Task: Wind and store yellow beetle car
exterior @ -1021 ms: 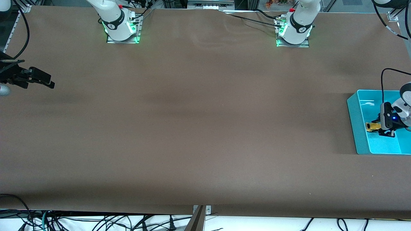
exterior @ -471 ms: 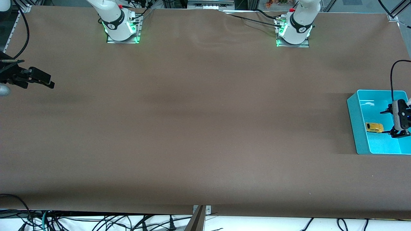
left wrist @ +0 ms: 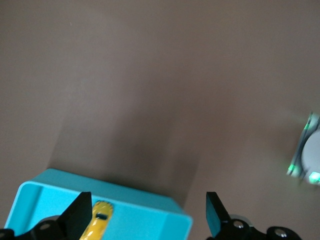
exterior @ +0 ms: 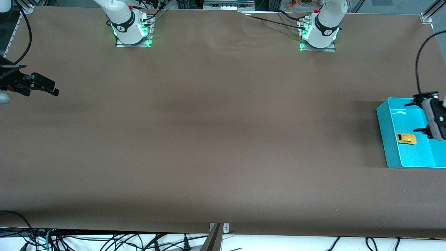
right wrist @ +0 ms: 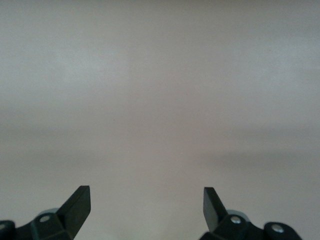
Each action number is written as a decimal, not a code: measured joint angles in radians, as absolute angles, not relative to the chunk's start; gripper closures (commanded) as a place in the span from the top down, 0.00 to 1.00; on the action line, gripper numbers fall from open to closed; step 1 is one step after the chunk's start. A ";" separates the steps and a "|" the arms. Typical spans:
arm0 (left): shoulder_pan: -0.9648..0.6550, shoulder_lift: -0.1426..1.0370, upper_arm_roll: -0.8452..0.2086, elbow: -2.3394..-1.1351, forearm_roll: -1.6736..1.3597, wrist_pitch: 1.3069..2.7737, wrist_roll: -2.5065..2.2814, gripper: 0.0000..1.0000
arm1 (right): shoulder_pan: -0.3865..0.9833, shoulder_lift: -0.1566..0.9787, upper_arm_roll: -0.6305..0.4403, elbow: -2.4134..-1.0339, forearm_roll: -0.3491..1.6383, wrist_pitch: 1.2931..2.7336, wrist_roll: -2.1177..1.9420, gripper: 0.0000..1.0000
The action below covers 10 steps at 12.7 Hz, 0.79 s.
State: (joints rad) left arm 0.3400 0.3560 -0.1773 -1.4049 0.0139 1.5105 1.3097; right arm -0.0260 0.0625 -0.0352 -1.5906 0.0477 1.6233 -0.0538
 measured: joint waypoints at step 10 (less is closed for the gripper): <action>0.019 0.171 -0.037 -1.406 -0.038 1.444 0.137 1.00 | -0.026 0.064 -0.035 -1.593 0.048 1.623 -0.054 1.00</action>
State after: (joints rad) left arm 0.0190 0.1711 -0.0366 -1.4059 -0.0376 1.4441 0.1373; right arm -0.0260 0.0636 -0.0352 -1.5926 0.0476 1.6230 -0.0545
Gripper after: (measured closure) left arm 0.000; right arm 0.000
